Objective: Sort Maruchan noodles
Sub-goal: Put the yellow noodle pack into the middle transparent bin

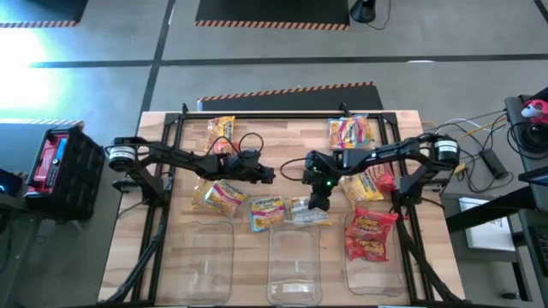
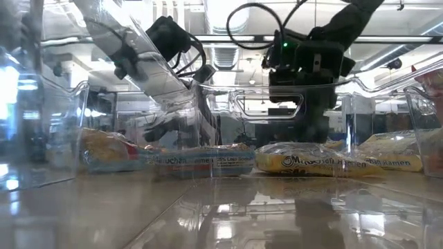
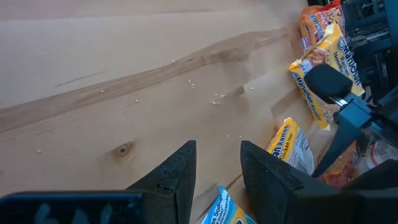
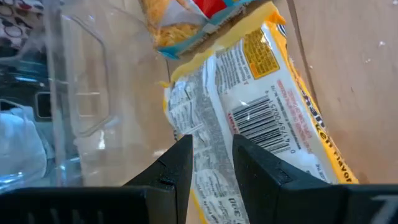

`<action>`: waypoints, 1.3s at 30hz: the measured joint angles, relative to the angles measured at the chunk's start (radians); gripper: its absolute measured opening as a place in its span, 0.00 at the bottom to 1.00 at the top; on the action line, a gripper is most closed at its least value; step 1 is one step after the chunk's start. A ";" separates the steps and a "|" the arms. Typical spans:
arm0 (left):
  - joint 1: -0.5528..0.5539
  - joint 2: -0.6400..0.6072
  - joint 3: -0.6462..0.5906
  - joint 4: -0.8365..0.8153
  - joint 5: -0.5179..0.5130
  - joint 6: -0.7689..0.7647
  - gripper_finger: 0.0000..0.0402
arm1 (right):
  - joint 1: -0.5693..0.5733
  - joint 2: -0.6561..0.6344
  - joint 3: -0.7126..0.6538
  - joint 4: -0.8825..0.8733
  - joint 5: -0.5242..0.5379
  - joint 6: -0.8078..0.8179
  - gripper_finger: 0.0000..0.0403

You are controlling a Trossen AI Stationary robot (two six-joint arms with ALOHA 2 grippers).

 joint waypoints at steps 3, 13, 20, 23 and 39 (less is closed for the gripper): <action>0.000 0.000 0.000 -0.003 0.000 0.000 0.27 | 0.000 0.035 0.030 -0.030 0.008 -0.036 0.25; 0.000 0.000 0.000 -0.020 0.000 0.000 0.27 | -0.026 0.104 0.134 -0.112 0.133 -0.163 0.25; 0.000 0.000 0.000 -0.027 -0.001 0.006 0.27 | -0.098 0.106 0.185 -0.131 0.389 -0.228 0.25; 0.000 0.000 0.000 -0.030 -0.001 0.019 0.27 | -0.140 0.123 0.214 -0.129 0.525 -0.244 0.25; 0.000 0.000 0.000 0.006 -0.027 0.026 0.27 | -0.231 0.120 0.420 -0.405 0.469 -0.296 0.26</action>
